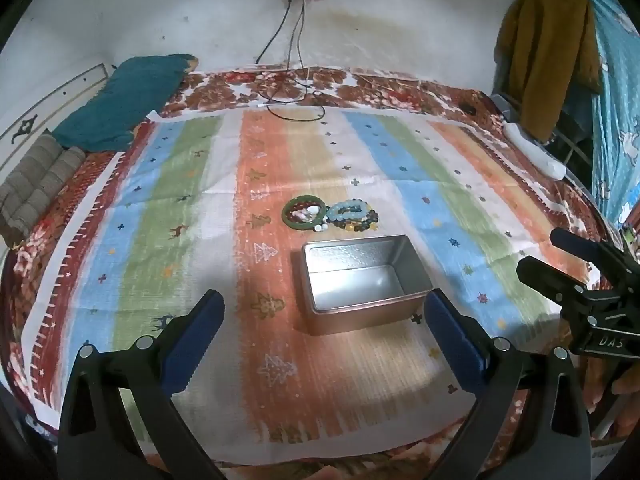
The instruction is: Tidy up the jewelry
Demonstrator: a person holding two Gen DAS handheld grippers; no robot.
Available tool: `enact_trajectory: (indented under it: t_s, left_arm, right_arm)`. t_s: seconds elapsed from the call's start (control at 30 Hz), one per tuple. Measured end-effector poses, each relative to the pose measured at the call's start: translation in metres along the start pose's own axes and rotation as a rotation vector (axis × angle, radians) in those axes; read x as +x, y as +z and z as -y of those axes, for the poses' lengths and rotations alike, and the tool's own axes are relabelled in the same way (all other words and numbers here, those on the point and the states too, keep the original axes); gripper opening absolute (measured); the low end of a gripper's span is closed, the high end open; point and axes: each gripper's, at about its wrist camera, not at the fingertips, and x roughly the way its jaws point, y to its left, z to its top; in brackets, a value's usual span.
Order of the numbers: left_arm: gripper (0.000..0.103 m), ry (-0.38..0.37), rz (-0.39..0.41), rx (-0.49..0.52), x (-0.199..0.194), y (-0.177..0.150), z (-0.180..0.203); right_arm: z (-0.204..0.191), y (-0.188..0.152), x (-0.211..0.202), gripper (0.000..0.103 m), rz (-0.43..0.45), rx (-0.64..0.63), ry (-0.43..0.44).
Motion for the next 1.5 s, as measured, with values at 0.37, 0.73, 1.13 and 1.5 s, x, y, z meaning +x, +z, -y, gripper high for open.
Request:
enact_trajectory:
  t_s: [0.37, 0.73, 1.13, 1.5]
  left_arm:
    - [0.097, 0.006, 0.014, -0.012, -0.001, 0.001, -0.007]
    - [0.097, 0.018, 0.022, -0.025, -0.004, 0.002, -0.007]
    - [0.097, 0.029, 0.021, -0.018, -0.004, 0.003, -0.006]
    - [0.097, 0.029, 0.010, -0.023, -0.002, 0.003, -0.008]
  right_arm:
    - [0.000, 0.002, -0.004, 0.099, -0.001, 0.001, -0.006]
    - [0.002, 0.000, 0.005, 0.099, -0.025, 0.007, -0.015]
    - [0.003, 0.001, 0.009, 0.099, -0.038, 0.012, -0.017]
    - [0.006, 0.003, 0.013, 0.099, -0.048, 0.020, -0.023]
